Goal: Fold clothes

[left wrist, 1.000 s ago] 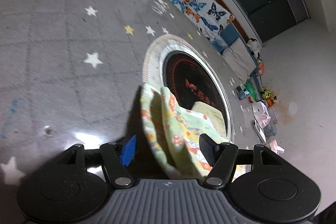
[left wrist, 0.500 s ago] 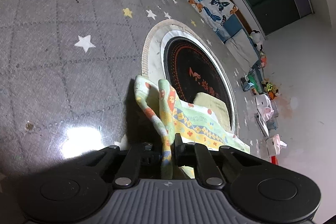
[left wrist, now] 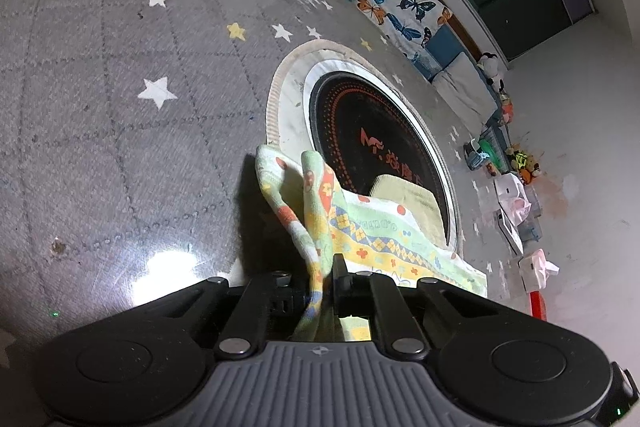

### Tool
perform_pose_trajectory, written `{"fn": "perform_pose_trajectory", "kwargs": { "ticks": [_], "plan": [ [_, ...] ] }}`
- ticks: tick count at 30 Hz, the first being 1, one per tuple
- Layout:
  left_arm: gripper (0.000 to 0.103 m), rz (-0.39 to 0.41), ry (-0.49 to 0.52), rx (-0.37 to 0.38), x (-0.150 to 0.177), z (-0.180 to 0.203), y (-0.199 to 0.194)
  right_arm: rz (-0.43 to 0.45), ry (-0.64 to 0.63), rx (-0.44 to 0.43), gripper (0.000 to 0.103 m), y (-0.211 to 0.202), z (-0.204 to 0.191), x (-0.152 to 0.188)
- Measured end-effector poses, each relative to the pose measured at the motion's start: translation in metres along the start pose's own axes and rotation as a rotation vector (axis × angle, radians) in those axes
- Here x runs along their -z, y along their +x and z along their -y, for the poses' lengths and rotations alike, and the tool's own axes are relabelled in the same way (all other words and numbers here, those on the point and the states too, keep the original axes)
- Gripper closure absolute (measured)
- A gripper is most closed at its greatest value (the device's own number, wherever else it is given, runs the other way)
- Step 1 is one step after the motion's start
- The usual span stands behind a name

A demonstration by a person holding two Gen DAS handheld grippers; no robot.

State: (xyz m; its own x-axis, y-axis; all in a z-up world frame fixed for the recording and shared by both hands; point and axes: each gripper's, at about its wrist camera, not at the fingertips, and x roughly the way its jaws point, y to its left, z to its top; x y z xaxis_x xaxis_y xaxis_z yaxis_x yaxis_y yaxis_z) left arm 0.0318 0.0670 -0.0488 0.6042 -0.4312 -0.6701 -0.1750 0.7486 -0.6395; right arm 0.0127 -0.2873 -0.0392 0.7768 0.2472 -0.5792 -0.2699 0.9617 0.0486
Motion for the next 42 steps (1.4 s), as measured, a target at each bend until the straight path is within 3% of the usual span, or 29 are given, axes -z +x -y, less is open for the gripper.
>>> {"fn": "perform_pose_trajectory", "kwargs": {
  "ticks": [6,14,18,22,31,42],
  "plan": [
    [0.093,-0.001,0.017,-0.013,0.0,0.003,0.0,-0.008,0.102,0.047,0.064,0.011,0.035,0.005],
    [0.093,0.001,0.044,-0.029,0.0,0.006,0.0,-0.022,0.201,0.006,0.063,0.024,0.044,0.009],
    [0.093,0.01,0.076,-0.049,0.001,0.013,0.0,-0.023,0.18,-0.017,0.089,0.025,0.032,0.009],
    [0.094,0.026,0.12,-0.042,-0.001,0.026,-0.006,0.018,0.168,-0.004,0.095,0.015,0.027,0.008],
    [0.095,0.051,0.287,0.038,-0.01,0.1,-0.005,0.152,0.111,0.06,0.096,-0.031,0.034,-0.014],
    [0.095,0.007,0.436,0.097,0.002,0.194,0.063,0.192,0.11,0.266,0.096,-0.064,0.105,-0.033]
  ]
}}
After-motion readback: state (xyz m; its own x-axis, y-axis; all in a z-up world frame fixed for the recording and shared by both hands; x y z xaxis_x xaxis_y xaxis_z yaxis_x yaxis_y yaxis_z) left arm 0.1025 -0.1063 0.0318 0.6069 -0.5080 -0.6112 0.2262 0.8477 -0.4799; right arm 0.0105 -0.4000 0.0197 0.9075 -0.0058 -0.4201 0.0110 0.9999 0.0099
